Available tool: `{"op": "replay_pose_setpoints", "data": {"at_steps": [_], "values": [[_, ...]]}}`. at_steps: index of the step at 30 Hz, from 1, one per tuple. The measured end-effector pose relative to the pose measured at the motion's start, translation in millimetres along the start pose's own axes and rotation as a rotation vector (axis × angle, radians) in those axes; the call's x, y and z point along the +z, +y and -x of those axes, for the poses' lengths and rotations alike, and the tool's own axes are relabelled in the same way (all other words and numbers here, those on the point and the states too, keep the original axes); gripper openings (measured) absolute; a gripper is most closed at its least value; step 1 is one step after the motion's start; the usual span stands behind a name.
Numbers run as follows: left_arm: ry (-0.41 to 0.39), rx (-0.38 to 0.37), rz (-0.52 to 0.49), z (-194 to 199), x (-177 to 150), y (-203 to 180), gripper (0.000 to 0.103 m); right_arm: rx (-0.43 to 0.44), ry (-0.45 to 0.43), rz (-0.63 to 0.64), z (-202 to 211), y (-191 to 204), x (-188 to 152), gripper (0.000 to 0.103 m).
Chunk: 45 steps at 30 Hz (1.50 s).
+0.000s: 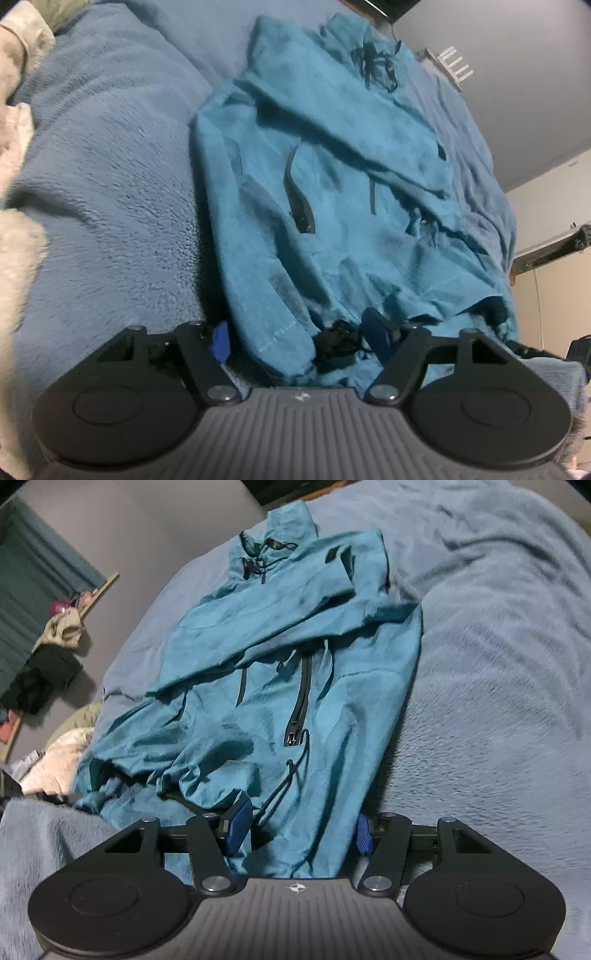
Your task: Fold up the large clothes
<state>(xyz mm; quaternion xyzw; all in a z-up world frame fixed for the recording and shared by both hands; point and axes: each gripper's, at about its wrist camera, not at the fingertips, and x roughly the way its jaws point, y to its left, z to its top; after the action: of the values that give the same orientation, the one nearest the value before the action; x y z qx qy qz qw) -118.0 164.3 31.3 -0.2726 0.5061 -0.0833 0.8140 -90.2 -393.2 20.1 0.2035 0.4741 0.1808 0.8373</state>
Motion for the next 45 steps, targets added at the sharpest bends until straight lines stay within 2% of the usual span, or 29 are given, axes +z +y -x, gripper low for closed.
{"op": "replay_pose_setpoints", "data": {"at_steps": [3,6,10,11,13,15,17,20,24,30,37,40,45], "values": [[0.001,-0.014,-0.007,-6,-1,0,0.069,0.027,0.005,-0.021,-9,-3,0,0.058],[0.021,0.009,-0.100,-9,-2,-9,0.068,0.034,0.003,-0.023,-11,0,-2,0.058],[0.049,0.050,-0.150,-12,-1,-19,0.067,0.036,0.010,-0.032,-13,3,-3,0.058],[0.052,0.059,-0.157,-12,0,-21,0.066,0.033,0.012,-0.030,-14,4,-3,0.054],[0.049,0.074,-0.193,-16,-1,-26,0.058,0.031,0.011,-0.028,-14,3,-2,0.040],[0.040,0.072,-0.199,-20,-3,-26,0.044,0.037,0.008,-0.041,-16,0,-2,0.015],[0.028,0.056,-0.198,-19,-2,-24,0.036,0.038,0.001,-0.034,-14,-2,0,0.013],[0.008,0.004,-0.140,-9,7,-17,0.028,0.039,-0.003,0.026,-11,5,6,0.010],[-0.072,-0.065,-0.084,18,31,-14,0.025,0.068,0.000,0.082,-5,16,31,0.009],[-0.184,-0.119,-0.083,35,77,-21,0.024,0.175,-0.162,0.103,16,35,88,0.009],[-0.269,-0.177,-0.010,24,141,-20,0.024,0.283,-0.278,-0.028,8,16,148,0.009],[-0.293,-0.173,-0.003,15,175,-23,0.024,0.280,-0.324,-0.050,0,11,171,0.009],[-0.337,-0.154,0.004,-13,235,-33,0.024,0.220,-0.395,-0.056,-25,11,215,0.009]]}}
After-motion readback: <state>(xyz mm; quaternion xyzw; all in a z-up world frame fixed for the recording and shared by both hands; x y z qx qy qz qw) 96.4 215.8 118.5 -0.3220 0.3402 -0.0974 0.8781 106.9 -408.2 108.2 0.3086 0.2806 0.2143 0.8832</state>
